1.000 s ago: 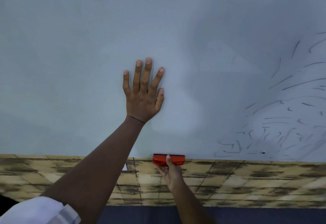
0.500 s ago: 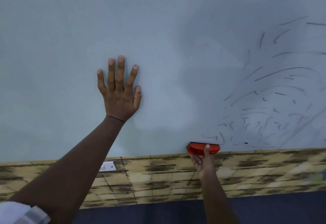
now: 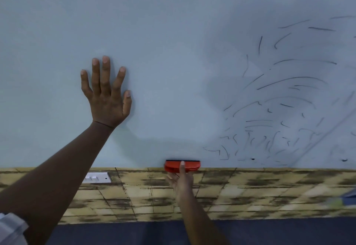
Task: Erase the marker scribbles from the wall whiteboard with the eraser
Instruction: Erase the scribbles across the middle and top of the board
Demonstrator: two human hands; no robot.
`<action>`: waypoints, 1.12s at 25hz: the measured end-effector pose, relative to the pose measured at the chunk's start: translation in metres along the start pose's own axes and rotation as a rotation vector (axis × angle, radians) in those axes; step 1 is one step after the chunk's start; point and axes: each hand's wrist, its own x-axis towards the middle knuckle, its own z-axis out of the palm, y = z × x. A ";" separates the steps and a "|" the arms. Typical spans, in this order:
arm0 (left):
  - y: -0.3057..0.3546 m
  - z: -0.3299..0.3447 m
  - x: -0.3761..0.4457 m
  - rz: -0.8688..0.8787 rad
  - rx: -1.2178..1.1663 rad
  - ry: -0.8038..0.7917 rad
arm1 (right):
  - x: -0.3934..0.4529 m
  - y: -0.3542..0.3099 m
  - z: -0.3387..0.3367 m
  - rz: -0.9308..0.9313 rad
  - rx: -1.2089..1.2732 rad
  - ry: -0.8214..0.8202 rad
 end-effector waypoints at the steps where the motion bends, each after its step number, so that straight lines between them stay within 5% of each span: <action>1: 0.001 0.000 0.000 0.001 0.002 0.003 | 0.011 0.012 -0.002 0.001 -0.034 -0.019; 10: 0.004 -0.001 -0.004 -0.024 -0.029 -0.043 | 0.053 -0.035 -0.037 -0.427 0.214 0.370; 18: 0.000 0.005 -0.004 -0.001 -0.078 -0.032 | 0.011 -0.001 0.043 -0.940 -0.328 0.265; 22: 0.014 0.000 -0.020 -0.071 -0.160 -0.093 | 0.011 0.011 0.024 -0.988 -0.512 0.232; 26: 0.044 -0.008 -0.047 -0.150 -0.213 -0.202 | 0.015 -0.039 0.018 -1.006 -0.394 0.311; 28: 0.066 -0.008 -0.060 -0.038 -0.203 -0.270 | 0.018 -0.063 0.005 -0.969 -0.273 0.332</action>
